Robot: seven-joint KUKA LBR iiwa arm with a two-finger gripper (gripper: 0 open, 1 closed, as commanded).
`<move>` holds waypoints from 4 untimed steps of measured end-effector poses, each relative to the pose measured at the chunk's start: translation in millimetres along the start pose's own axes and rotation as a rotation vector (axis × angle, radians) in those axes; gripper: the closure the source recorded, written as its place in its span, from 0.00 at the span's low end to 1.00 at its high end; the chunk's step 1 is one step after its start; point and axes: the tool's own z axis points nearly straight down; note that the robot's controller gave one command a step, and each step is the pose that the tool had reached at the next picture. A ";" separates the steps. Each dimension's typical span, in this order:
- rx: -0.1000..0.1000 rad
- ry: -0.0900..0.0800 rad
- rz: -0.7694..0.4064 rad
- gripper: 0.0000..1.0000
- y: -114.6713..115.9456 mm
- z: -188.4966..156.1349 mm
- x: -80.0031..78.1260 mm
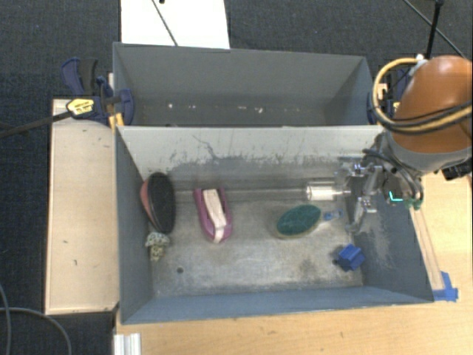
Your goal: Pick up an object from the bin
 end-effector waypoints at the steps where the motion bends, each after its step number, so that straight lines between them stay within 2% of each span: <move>1: -0.003 -0.003 -0.184 0.00 75.3 75.2 -36.6; 2: 0.001 0.000 -0.203 0.00 36.8 144.5 -30.4; 3: 0.001 -0.006 -0.209 1.00 38.8 140.6 -32.3; 4: 0.002 -0.016 -0.129 1.00 27.9 -18.9 -22.5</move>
Offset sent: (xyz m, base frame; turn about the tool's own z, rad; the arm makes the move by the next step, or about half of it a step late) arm 0.0369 0.0720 -0.0735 -0.1866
